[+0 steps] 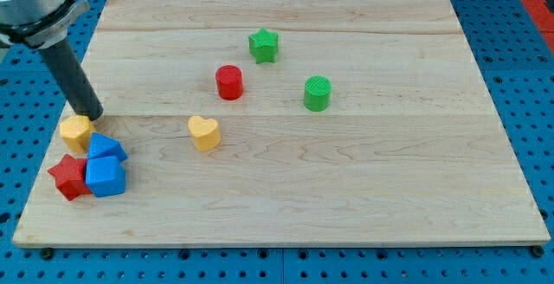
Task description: Place the yellow heart parallel to blue triangle
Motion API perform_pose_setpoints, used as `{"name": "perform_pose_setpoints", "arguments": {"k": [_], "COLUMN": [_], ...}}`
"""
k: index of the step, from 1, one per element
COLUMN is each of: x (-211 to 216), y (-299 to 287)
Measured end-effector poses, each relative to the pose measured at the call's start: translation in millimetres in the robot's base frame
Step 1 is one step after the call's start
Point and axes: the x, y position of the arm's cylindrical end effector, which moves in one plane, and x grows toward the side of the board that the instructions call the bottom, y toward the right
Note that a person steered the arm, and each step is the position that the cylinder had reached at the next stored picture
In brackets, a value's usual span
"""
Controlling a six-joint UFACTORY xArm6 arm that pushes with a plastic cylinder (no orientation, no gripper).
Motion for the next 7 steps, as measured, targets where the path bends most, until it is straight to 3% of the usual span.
{"name": "perform_pose_setpoints", "arguments": {"k": [2, 3, 4, 5, 6, 7], "x": [32, -25, -51, -24, 9, 11], "y": [0, 49, 141, 205, 203, 173]}}
